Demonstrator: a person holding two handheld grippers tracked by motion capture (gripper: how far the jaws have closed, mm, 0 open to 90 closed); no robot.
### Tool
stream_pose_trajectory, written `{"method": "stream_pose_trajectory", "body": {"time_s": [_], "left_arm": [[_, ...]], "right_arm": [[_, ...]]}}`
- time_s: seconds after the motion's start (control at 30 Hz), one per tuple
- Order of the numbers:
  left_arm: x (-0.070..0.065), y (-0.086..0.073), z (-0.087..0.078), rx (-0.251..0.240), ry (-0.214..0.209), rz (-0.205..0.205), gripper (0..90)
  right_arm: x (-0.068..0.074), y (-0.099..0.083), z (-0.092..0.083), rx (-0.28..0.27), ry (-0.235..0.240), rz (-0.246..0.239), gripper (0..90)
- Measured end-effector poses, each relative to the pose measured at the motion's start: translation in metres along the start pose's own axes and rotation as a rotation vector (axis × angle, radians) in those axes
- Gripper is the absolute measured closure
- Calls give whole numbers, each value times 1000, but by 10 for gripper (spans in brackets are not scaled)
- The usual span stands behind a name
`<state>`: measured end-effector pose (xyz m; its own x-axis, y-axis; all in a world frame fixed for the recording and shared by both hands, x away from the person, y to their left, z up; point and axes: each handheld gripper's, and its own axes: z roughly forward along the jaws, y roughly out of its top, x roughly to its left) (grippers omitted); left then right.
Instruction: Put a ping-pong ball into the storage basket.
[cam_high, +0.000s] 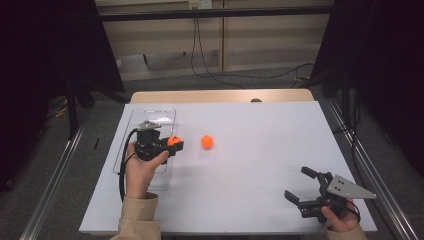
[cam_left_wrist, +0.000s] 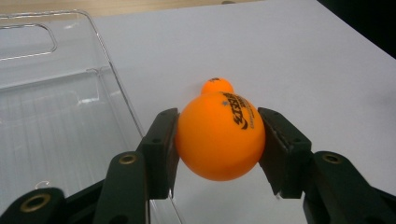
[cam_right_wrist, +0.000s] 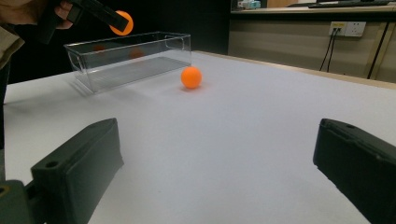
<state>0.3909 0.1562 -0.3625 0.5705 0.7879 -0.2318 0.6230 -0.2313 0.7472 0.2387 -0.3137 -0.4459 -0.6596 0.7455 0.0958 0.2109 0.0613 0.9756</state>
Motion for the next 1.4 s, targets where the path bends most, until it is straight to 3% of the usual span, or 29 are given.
{"method": "stream_pose_trajectory", "body": {"time_s": [1.4], "left_arm": [[22,-7,-16,-28,69,-30,509]], "right_arm": [[0,0,0,2,5,0,10]]}}
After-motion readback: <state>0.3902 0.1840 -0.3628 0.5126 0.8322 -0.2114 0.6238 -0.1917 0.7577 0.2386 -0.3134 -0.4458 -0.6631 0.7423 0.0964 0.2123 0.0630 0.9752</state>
